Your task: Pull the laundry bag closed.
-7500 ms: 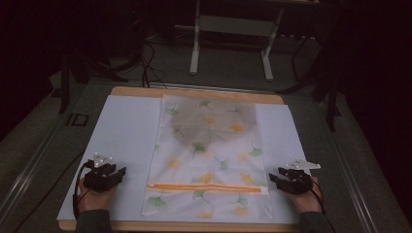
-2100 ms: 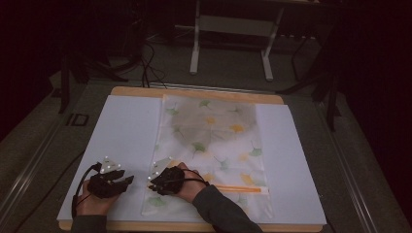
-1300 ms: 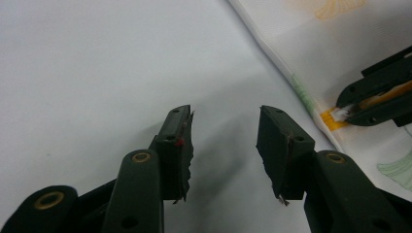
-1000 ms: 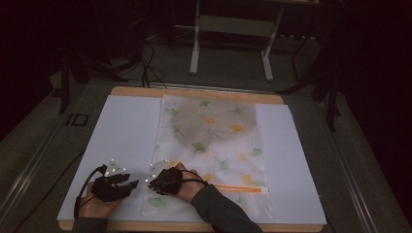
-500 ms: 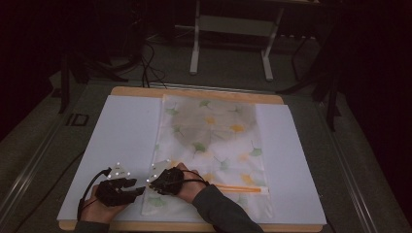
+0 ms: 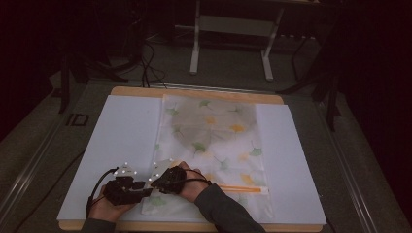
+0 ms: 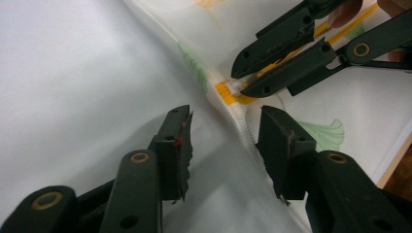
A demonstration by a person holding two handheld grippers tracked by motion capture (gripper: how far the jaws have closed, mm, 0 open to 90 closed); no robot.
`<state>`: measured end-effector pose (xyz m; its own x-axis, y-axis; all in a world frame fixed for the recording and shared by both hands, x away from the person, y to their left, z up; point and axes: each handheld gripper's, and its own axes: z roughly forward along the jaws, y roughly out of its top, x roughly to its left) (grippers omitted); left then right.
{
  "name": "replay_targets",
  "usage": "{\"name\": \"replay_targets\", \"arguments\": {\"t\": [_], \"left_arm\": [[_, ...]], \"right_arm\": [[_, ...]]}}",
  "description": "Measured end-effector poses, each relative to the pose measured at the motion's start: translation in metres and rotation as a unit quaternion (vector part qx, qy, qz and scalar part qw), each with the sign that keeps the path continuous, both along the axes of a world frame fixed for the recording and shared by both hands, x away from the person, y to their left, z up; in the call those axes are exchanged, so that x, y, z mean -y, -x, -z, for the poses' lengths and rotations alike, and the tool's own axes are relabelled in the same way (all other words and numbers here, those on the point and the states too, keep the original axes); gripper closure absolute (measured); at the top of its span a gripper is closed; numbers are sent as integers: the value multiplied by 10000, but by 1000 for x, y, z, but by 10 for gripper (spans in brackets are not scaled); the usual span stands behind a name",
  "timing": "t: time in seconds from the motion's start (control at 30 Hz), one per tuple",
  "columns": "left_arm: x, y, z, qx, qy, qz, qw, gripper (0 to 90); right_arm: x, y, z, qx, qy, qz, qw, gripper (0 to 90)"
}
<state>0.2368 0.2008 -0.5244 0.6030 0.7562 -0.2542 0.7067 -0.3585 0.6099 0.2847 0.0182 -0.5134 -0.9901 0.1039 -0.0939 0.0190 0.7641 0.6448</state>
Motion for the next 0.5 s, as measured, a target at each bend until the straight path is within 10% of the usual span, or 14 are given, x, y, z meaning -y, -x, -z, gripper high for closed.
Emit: {"name": "replay_targets", "arguments": {"t": [0.5], "left_arm": [[7, -7, 5, -226, 216, 233, 9992, 813]], "right_arm": [[4, 0, -5, 45, -14, -73, 10000, 841]]}}
